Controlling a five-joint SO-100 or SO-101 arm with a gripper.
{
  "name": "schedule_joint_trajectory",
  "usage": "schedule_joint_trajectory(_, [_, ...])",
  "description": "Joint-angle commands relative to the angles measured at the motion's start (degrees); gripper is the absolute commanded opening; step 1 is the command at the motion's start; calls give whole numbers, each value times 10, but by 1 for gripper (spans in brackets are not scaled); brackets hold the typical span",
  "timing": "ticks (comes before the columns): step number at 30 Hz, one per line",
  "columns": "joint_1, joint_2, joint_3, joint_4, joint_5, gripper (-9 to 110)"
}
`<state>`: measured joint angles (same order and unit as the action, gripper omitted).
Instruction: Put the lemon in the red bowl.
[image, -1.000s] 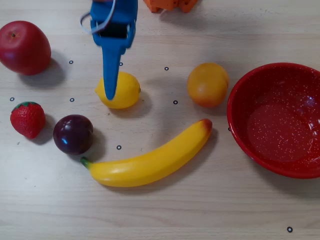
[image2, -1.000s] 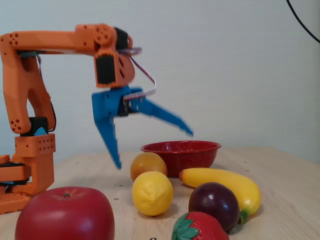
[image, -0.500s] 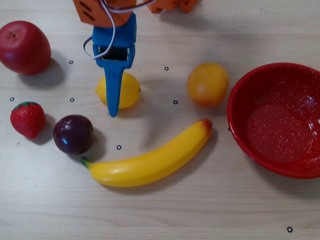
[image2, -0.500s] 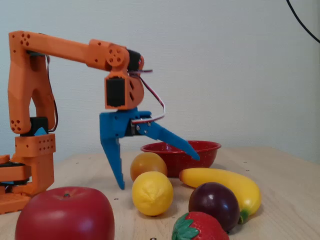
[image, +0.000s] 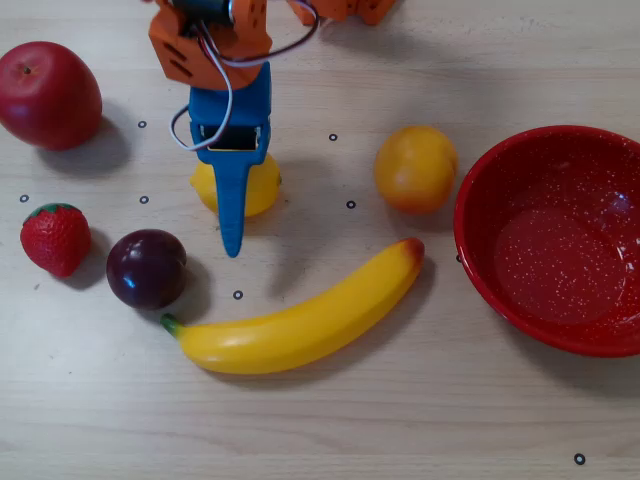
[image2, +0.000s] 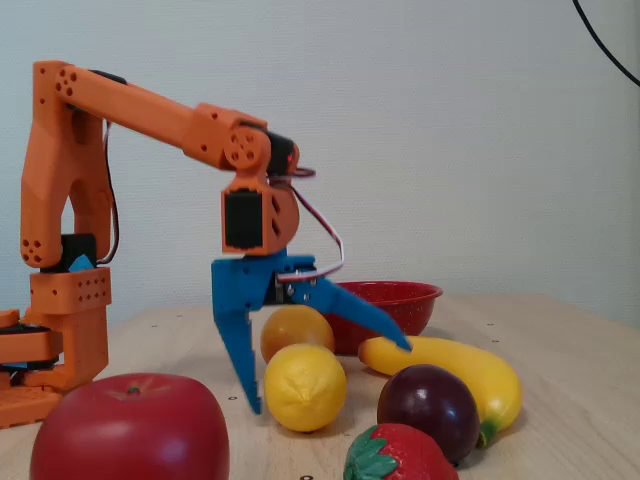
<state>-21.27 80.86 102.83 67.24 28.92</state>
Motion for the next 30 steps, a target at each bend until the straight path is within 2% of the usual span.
schedule_joint_trajectory(1, [-3, 23, -28, -18, 18, 59])
schedule_joint_trajectory(30, [-4, 11, -28, -25, 5, 50])
